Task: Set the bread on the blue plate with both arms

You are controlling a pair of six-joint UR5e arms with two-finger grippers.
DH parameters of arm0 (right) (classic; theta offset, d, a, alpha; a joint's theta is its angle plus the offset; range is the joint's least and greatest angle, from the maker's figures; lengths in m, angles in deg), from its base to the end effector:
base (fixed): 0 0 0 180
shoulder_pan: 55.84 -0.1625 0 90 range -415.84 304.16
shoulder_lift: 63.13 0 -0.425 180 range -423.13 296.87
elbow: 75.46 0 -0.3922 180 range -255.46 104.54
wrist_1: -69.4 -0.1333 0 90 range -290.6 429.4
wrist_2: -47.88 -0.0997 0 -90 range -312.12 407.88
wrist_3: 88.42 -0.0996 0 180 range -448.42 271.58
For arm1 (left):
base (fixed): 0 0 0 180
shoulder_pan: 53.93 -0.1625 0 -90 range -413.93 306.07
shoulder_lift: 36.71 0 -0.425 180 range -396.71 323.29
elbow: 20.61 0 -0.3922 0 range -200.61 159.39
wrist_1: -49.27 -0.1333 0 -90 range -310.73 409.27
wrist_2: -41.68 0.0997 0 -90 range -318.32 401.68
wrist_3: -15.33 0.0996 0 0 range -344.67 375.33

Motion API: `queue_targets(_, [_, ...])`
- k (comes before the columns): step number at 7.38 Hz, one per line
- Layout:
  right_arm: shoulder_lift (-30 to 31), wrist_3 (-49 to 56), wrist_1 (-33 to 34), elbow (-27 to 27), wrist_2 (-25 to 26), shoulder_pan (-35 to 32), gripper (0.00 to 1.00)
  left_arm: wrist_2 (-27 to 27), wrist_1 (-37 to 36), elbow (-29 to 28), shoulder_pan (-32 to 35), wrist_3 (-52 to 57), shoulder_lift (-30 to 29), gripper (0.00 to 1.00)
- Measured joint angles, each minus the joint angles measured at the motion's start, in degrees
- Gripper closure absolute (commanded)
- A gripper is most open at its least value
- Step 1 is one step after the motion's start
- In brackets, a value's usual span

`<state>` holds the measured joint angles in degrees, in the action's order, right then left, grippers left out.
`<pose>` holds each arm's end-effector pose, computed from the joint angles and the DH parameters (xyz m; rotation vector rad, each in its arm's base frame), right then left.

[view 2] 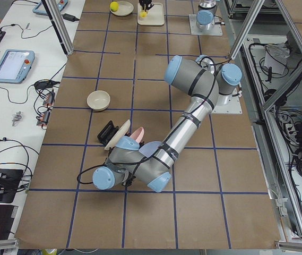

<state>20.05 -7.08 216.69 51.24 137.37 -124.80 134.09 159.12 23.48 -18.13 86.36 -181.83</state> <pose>-0.0383 -0.4732 0.2414 1.4835 -2.5508 0.2335 0.5527 -0.5578 0.2074 -0.4076 -2.6551 -0.3704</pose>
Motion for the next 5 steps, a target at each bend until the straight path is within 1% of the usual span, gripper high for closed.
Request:
queue_targets(1, [0.5,-1.7,-3.6,-2.4,0.0,0.0,0.87,0.1,0.2,0.0,-0.2,0.0,-0.1,0.36])
queue_targets(2, [1.0,-4.7,-9.6,-5.9,0.0,-0.1,0.87,0.2,0.3,0.0,-0.3,0.0,-0.2,0.45])
queue_targets(3, [1.8,-9.3,-18.8,-10.2,0.5,-0.2,0.86,0.3,0.5,0.0,-0.5,0.1,-0.4,0.52])
queue_targets(4, [2.8,-14.1,-28.6,-14.7,1.4,-0.3,0.86,0.5,0.6,0.0,-0.6,0.2,-0.5,0.56])
queue_targets(5, [3.8,-18.2,-36.3,-18.6,1.9,-0.4,0.86,1.0,0.7,-0.1,-0.7,0.3,-0.6,0.63])
